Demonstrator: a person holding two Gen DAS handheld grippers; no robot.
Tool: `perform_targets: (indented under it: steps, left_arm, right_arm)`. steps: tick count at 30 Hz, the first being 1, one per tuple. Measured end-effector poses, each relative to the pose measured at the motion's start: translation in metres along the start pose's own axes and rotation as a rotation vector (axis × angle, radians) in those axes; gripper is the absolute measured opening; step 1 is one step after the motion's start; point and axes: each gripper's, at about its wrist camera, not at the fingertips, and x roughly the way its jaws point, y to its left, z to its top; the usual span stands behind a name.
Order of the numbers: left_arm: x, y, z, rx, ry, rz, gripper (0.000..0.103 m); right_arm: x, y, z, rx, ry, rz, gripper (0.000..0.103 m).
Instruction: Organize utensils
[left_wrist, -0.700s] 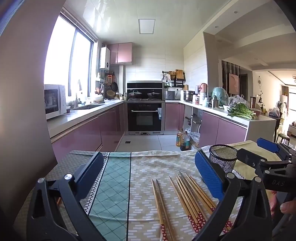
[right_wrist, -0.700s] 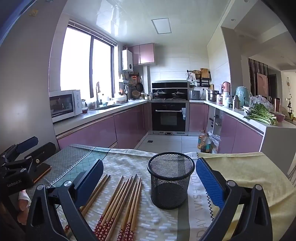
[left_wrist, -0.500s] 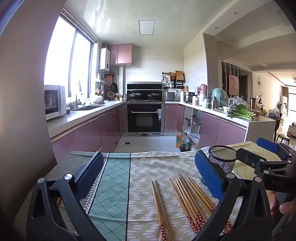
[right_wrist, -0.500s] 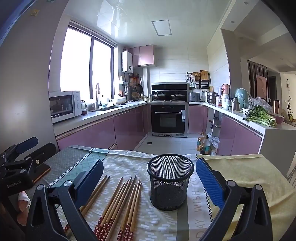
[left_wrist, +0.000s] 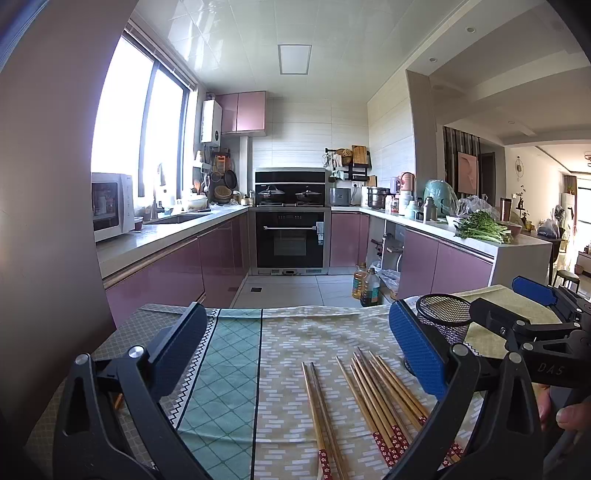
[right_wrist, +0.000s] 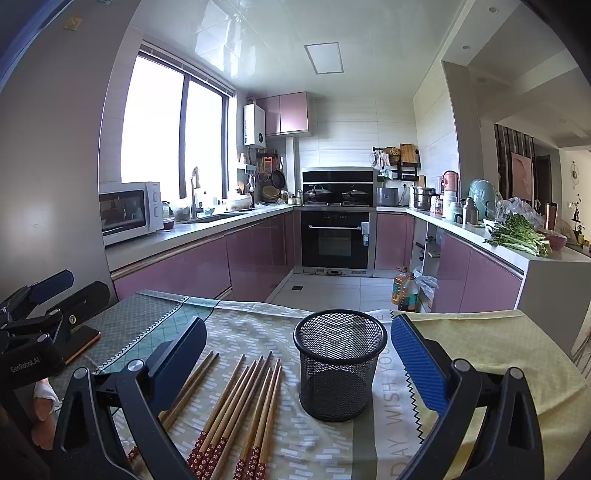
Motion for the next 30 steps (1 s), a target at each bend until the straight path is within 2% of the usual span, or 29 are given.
perform_targets:
  steps: [30]
  left_arm:
    - [-0.0011,-0.0033,0.0013,-0.004,-0.002,-0.002,0.097]
  right_arm:
    - [-0.0012,0.0,0.0017,0.002,0.001,-0.002,0.097]
